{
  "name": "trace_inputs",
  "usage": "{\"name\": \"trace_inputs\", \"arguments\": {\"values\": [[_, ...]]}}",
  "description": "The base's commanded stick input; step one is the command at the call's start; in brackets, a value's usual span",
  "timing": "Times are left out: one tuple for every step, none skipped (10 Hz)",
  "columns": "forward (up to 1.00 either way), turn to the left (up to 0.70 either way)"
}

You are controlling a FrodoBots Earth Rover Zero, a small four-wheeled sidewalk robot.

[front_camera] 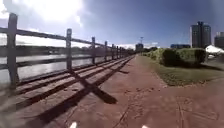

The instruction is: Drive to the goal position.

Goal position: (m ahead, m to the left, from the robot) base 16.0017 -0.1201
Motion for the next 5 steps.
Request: {"name": "trace_inputs", "arguments": {"values": [[0.85, -0.34], [0.85, -0.34], [0.85, -0.01], [0.85, 0.00], [0.85, 0.00]]}}
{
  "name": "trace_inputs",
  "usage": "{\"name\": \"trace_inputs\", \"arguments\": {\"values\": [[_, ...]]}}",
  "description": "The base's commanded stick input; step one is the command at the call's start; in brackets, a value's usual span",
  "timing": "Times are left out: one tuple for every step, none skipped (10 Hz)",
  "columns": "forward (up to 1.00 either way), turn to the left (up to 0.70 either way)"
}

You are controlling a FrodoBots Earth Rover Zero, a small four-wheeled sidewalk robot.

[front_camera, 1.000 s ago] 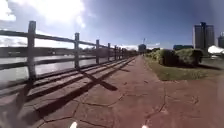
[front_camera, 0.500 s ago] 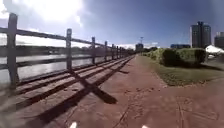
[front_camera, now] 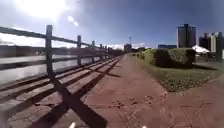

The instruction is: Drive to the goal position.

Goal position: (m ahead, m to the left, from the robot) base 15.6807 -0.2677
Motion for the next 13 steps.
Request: {"name": "trace_inputs", "arguments": {"values": [[0.85, 0.00], [0.85, 0.00], [0.85, 0.00], [0.85, 0.00], [0.85, 0.00], [0.85, 0.00], [0.85, 0.00], [0.85, 0.00], [0.85, 0.00], [0.85, 0.00], [0.85, 0.00], [0.85, 0.00], [0.85, 0.00]]}}
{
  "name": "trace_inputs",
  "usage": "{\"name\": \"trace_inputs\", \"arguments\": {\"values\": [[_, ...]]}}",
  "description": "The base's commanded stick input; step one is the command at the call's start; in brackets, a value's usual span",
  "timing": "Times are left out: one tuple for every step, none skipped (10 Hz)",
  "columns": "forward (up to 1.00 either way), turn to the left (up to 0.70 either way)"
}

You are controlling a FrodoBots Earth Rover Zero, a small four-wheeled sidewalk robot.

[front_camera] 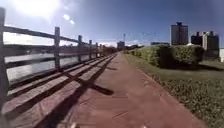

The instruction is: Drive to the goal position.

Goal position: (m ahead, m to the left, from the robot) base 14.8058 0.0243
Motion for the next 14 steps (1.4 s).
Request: {"name": "trace_inputs", "arguments": {"values": [[0.85, 0.00], [0.85, 0.00], [0.85, -0.11], [0.85, -0.28], [0.85, -0.34], [0.85, -0.14], [0.85, 0.00], [0.85, 0.00], [0.85, 0.00], [0.85, 0.00], [0.85, 0.00], [0.85, 0.00], [0.85, 0.00], [0.85, 0.00]]}}
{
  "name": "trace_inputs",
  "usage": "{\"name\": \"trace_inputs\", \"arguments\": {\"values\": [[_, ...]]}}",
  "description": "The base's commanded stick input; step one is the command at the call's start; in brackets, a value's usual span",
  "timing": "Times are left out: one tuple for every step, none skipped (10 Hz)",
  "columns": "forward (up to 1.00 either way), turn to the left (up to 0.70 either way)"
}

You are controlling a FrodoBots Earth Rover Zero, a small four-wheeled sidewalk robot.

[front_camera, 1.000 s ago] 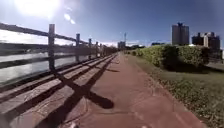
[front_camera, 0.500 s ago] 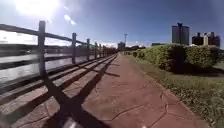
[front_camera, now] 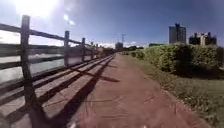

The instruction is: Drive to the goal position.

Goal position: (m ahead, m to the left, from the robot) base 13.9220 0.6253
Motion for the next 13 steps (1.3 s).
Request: {"name": "trace_inputs", "arguments": {"values": [[0.85, 0.00], [0.85, 0.00], [0.85, 0.00], [0.85, 0.00], [0.85, 0.00], [0.85, 0.00], [0.85, 0.00], [0.85, 0.00], [0.85, 0.00], [0.85, 0.00], [0.85, 0.00], [0.85, 0.00], [0.85, 0.00]]}}
